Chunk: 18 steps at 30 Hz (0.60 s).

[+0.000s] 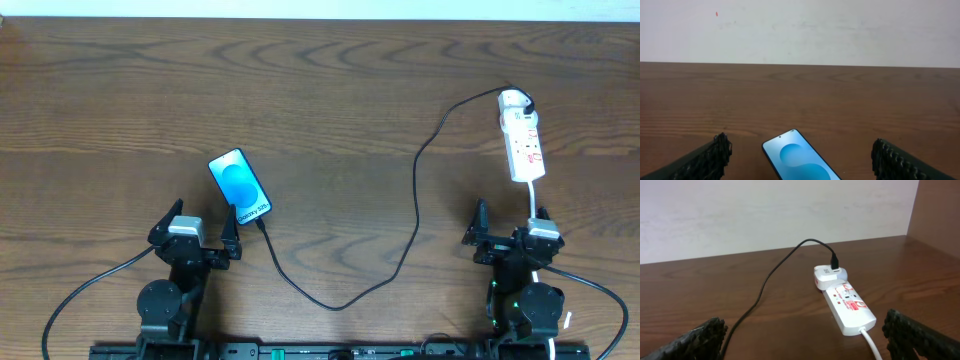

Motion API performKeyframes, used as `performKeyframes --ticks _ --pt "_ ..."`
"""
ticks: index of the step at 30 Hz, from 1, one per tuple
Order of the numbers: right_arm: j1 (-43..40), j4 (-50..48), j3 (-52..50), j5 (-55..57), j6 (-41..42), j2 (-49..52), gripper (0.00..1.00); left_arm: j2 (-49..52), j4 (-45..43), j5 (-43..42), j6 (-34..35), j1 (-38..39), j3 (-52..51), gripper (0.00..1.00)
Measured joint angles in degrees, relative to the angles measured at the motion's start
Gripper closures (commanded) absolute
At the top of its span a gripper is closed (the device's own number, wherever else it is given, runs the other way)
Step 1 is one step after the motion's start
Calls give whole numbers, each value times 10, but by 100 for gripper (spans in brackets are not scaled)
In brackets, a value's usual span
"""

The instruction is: Plug charger to phone and switch on socket

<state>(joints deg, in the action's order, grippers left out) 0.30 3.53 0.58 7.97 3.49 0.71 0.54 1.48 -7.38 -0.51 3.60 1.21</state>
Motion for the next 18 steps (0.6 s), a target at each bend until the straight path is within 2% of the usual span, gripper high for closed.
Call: performKeyframes --ticks 18 --pt "0 0 0 0 0 0 1 0 0 0 0 0 0 9"
